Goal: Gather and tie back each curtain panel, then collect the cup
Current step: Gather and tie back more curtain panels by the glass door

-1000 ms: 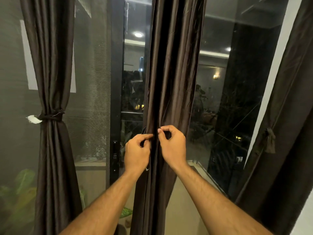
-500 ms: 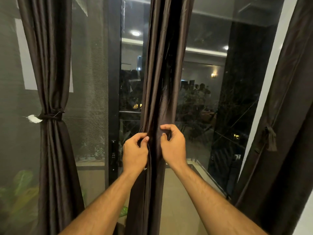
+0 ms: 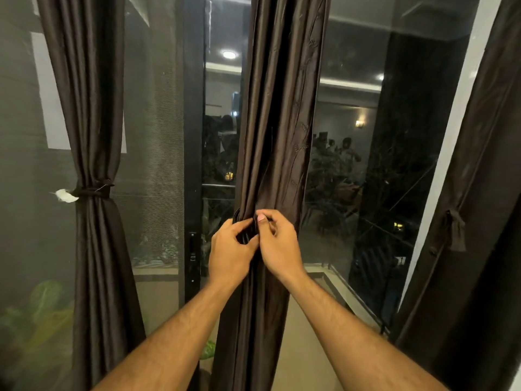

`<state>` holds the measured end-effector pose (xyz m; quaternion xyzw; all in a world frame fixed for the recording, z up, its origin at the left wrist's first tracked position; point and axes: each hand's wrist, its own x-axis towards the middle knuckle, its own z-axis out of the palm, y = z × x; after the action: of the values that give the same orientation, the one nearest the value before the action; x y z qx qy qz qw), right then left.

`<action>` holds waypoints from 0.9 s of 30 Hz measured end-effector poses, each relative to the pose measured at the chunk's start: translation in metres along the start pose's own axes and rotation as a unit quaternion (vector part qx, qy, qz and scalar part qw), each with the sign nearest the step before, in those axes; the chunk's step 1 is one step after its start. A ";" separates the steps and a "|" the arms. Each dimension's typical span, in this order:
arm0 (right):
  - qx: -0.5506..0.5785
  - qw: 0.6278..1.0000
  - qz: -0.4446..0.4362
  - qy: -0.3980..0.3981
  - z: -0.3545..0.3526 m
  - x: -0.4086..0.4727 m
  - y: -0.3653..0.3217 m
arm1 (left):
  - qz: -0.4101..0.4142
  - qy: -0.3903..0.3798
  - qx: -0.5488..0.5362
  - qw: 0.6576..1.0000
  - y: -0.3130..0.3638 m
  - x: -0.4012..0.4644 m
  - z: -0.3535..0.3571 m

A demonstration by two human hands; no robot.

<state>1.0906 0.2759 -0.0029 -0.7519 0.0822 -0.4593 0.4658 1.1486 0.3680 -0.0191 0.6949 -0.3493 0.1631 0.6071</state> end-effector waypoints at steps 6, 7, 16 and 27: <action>-0.008 1.000 -0.022 -0.021 0.002 -0.007 0.001 | -0.011 0.070 0.032 0.997 -0.001 0.004 -0.001; 0.009 1.000 -0.011 0.011 0.001 -0.006 0.002 | -0.016 0.078 0.029 0.996 -0.001 0.003 -0.002; -0.041 0.983 0.147 0.107 -0.016 0.025 0.018 | -0.027 0.073 0.006 0.997 0.000 0.002 -0.002; -0.056 0.997 0.036 0.035 -0.009 0.006 0.009 | -0.023 0.066 0.027 0.997 -0.002 0.004 0.003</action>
<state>1.0896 0.2615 -0.0053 -0.7569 0.1505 -0.4628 0.4363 1.1523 0.3636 -0.0187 0.7067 -0.2880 0.2044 0.6131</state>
